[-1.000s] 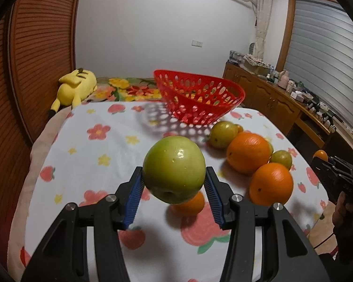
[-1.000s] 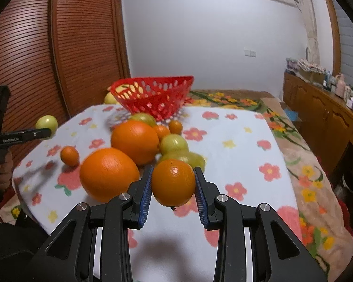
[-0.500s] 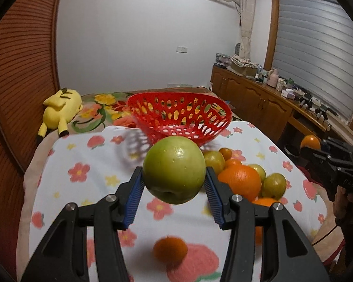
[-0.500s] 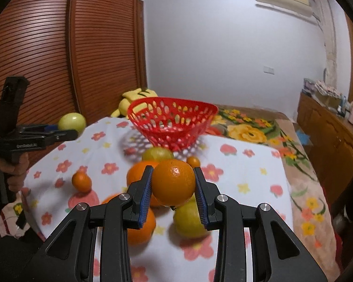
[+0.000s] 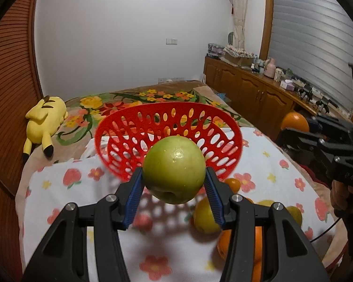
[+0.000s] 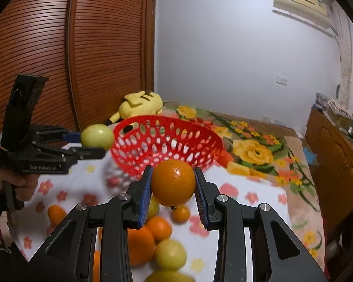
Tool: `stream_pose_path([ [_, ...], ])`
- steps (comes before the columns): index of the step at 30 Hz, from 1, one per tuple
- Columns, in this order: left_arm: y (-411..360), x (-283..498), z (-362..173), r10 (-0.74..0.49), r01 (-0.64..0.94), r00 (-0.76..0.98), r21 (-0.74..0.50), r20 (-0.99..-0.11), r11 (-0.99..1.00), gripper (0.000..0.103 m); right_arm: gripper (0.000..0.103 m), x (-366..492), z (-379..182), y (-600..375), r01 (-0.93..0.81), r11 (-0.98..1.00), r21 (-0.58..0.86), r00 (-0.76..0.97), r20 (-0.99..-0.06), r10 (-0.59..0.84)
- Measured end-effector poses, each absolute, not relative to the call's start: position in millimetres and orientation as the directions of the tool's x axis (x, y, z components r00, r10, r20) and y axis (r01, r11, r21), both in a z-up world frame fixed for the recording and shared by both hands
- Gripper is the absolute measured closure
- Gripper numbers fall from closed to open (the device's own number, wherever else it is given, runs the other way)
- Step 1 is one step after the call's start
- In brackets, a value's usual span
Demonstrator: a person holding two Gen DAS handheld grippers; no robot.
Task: Organize fruits
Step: 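Lift and carry the tangerine and green apple over the red basket with both grippers, then open the left gripper dropping the apple in the basket while the right releases the tangerine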
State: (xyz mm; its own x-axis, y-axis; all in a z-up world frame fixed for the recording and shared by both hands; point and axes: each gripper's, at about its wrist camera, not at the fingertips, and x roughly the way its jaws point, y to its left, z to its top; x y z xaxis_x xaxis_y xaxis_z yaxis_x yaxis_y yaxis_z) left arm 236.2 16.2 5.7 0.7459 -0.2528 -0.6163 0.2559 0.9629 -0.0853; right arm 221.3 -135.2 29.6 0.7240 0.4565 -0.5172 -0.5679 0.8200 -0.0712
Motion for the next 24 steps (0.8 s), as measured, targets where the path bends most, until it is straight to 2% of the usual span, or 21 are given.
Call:
stream_pose_path([
  [10, 12.4, 273.6, -12.5, -0.242, 0.265, 0.701, -0.071, -0.67, 0.962, 0.053, 0.07, 298.5, 9.6, -112.9, -0.628, 0.776, -0.054, 0.643, -0.597, 0.48],
  [17, 7.7, 280.0, -26.0, -0.234, 0.272, 0.672, -0.06, -0.703, 0.96, 0.052, 0.07, 322.8, -8.4, -102.1, -0.658, 0.752, -0.034, 0.591, -0.641, 0.489],
  [24, 9.4, 282.0, -20.9, -0.224, 0.261, 0.69, -0.052, -0.689, 0.964, 0.047, 0.07, 335.3, -19.2, -92.7, -0.678, 0.734, -0.025, 0.558, -0.668, 0.492],
])
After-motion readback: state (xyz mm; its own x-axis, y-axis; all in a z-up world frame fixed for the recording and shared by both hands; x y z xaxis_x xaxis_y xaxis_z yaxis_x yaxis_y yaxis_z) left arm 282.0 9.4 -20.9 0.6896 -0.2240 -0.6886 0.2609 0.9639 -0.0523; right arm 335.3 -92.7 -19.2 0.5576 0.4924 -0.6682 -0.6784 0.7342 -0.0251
